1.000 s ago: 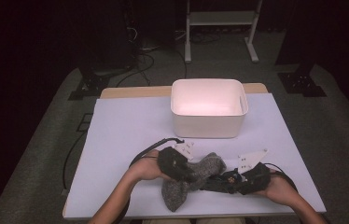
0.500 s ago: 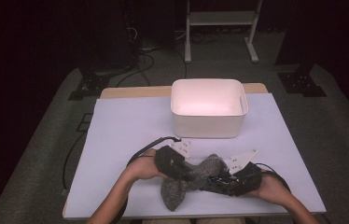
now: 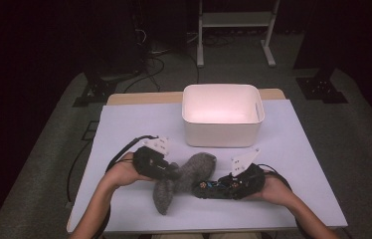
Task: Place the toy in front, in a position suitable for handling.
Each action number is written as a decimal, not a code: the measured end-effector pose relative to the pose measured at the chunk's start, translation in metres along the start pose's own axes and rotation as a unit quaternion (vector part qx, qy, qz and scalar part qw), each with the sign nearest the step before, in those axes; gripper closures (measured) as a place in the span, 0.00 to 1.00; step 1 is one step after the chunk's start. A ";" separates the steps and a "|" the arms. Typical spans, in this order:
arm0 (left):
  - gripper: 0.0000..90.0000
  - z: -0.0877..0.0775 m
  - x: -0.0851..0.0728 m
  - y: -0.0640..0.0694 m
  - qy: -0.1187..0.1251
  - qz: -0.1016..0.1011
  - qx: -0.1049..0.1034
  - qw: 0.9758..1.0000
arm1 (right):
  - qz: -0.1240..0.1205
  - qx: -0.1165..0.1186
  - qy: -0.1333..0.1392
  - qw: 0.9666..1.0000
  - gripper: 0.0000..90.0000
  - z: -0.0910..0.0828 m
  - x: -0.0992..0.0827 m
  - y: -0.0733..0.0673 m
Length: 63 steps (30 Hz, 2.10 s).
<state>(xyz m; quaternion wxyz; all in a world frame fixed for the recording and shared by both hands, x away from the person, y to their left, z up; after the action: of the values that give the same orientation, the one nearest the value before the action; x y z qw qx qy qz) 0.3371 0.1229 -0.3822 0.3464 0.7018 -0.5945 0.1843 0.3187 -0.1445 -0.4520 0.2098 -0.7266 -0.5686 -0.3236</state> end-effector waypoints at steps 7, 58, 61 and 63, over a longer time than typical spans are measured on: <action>0.87 -0.029 -0.019 -0.004 0.013 -0.020 0.026 0.999 | 0.011 0.002 0.008 1.000 0.62 0.007 0.006 0.011; 0.65 -0.011 -0.080 -0.026 -0.017 -0.095 0.043 0.994 | 0.086 0.017 -0.021 0.996 0.39 0.000 0.004 0.016; 0.65 -0.008 -0.081 -0.026 -0.018 -0.097 0.038 0.994 | 0.088 0.019 -0.021 0.996 0.38 0.000 0.005 0.016; 0.65 -0.006 -0.082 -0.026 -0.019 -0.097 0.037 0.994 | 0.092 0.022 -0.021 0.995 0.38 -0.001 0.005 0.016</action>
<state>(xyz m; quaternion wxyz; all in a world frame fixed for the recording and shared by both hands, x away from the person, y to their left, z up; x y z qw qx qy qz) 0.3445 0.1868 -0.4397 0.3249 0.7718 -0.5233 0.1580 0.3345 -0.1460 -0.4472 0.2426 -0.7776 -0.5104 -0.2755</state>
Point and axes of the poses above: each handheld gripper's, and its own axes: z roughly forward along the jaws, x roughly out of its top, y roughly to its right, the point moved 4 cm from there along z, roughly forward along the jaws, and after that the axes turned 10 degrees about -x, right-handed, at the moved point
